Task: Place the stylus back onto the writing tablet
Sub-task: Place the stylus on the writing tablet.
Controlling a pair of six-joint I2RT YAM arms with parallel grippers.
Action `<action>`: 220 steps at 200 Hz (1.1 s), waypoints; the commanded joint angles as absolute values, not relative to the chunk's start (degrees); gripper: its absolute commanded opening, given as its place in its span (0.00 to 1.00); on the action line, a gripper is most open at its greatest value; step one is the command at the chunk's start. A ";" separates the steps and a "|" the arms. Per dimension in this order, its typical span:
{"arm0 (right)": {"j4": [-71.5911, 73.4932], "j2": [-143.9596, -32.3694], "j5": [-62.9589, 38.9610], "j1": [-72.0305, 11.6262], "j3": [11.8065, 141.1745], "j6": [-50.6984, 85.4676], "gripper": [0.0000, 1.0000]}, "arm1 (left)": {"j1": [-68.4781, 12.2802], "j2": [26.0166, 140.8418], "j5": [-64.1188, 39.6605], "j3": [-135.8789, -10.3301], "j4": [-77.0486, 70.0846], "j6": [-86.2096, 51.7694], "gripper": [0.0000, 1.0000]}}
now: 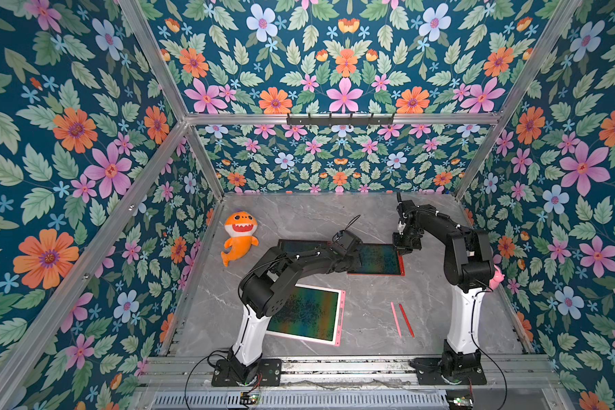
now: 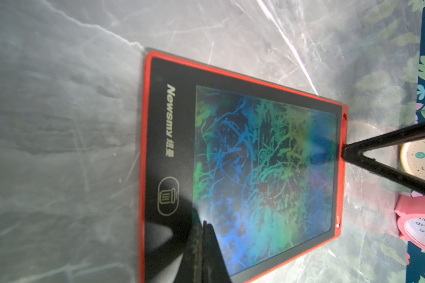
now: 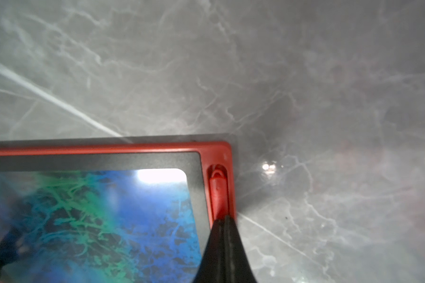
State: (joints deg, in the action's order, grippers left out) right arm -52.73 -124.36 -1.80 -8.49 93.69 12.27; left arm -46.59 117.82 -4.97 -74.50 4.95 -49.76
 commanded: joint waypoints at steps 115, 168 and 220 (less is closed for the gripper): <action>-48.46 -119.17 -9.05 -5.27 92.01 15.61 0.01 | -46.60 117.68 -4.86 -72.51 10.20 -50.18 0.00; -49.62 -123.08 -8.89 -5.28 94.69 14.70 0.01 | -46.52 118.12 -5.14 -73.21 10.26 -50.02 0.00; -52.19 -127.23 -6.65 -5.67 96.77 13.68 0.01 | -46.50 118.99 -5.53 -73.81 10.63 -49.83 0.00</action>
State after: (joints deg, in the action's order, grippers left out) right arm -49.78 -125.23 -8.54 -5.50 96.92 14.74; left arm -46.54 118.02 -5.93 -74.06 3.29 -50.54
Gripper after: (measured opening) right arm 0.051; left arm 0.059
